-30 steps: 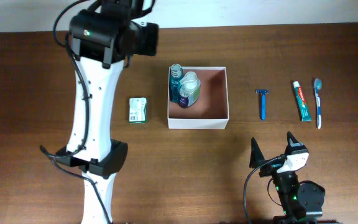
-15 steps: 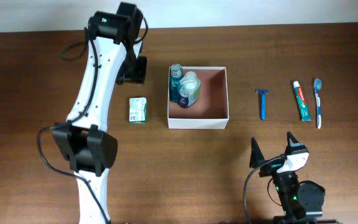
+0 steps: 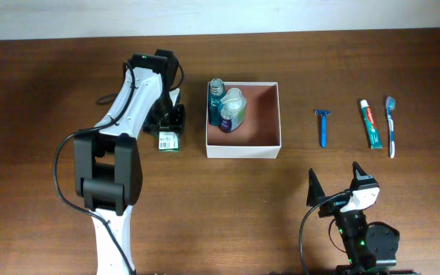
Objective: Pack container
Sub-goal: 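Lower the left gripper and grasp the Dettol soap box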
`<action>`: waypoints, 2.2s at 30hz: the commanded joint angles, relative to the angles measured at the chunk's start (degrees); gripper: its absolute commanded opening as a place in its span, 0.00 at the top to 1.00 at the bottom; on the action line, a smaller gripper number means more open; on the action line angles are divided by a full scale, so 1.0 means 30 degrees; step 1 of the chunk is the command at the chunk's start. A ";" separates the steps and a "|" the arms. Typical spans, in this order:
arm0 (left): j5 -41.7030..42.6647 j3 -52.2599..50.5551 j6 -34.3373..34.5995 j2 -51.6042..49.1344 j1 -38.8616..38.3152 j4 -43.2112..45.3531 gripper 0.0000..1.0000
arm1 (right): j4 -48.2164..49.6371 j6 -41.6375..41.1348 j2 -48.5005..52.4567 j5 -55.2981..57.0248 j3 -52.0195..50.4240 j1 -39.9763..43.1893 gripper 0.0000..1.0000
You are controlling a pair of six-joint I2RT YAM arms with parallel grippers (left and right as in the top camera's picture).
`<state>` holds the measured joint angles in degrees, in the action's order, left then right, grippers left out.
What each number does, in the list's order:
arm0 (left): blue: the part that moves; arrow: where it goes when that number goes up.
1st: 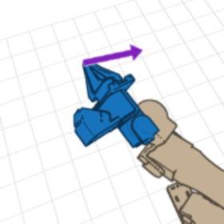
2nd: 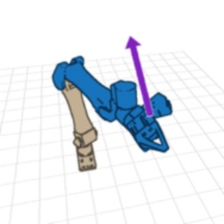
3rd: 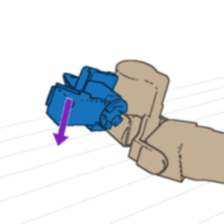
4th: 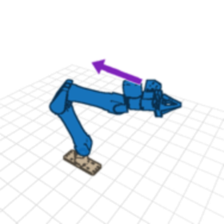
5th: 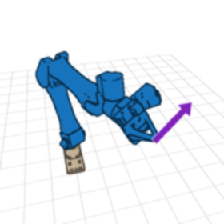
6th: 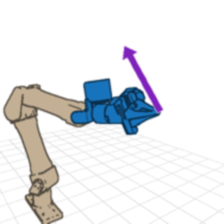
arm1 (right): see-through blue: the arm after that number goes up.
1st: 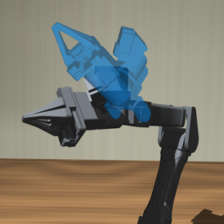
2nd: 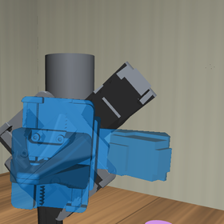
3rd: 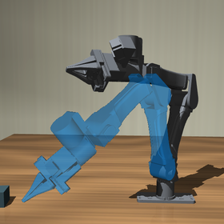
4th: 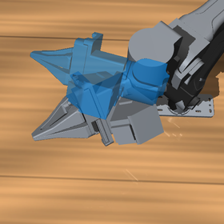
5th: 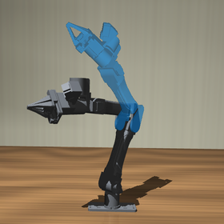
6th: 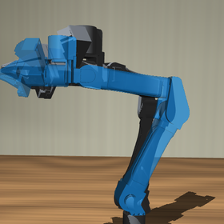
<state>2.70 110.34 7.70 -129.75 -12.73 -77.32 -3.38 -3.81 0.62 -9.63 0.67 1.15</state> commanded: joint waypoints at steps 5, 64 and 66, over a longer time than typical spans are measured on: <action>0.0393 -0.1348 0.0131 0.0146 0.0051 0.1158 0.39 | -0.0080 0.0131 -0.0138 -0.0233 -0.0117 0.0146 0.01; -0.0750 -0.3279 0.0852 -0.0284 0.0838 0.4561 0.40 | -0.0073 0.0131 -0.0138 -0.0233 -0.0117 0.0146 0.02; -0.0736 -0.3279 0.0860 -0.0284 0.0845 0.4561 0.46 | -0.0073 0.0131 -0.0138 -0.0233 -0.0117 0.0146 0.01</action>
<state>-0.16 100.92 9.72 -129.86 -10.52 -63.81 -3.40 -3.81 0.62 -9.63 0.67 1.15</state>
